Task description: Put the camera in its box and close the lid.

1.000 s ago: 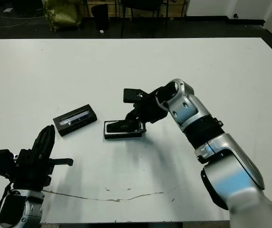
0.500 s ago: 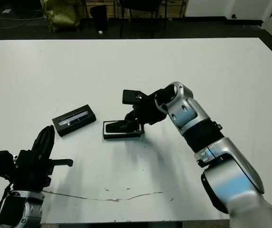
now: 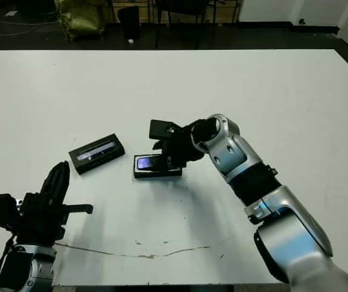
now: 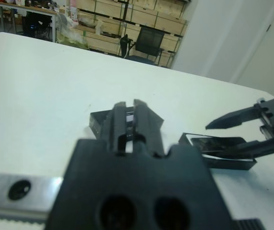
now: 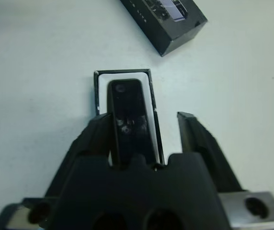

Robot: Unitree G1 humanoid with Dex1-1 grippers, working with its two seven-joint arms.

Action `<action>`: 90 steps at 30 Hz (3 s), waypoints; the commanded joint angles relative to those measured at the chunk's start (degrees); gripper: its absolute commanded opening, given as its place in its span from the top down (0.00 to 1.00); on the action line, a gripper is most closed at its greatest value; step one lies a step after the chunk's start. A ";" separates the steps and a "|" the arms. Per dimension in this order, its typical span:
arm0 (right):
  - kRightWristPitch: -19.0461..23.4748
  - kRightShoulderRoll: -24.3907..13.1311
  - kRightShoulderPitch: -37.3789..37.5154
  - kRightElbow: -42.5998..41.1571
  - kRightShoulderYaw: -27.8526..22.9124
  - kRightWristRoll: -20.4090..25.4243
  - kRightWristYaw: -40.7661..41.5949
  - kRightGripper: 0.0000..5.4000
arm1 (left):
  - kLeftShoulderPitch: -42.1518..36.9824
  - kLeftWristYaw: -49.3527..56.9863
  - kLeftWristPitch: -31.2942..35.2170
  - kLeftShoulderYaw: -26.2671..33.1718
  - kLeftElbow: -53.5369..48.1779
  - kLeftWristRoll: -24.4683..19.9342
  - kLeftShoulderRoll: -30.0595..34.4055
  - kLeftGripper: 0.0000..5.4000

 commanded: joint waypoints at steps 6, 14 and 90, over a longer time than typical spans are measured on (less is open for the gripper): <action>-3.61 -1.30 3.17 1.52 1.32 0.04 0.45 0.12 | 0.84 -0.10 -0.84 -0.16 1.83 0.53 0.05 1.00; -2.86 -1.95 3.24 0.06 -1.87 3.07 0.86 0.00 | 0.31 -0.13 -1.30 -0.45 2.65 0.78 0.08 1.00; 0.16 -3.05 54.45 -43.67 -35.35 31.55 -36.76 1.00 | -45.76 -50.30 19.03 0.26 32.05 -3.72 46.31 0.13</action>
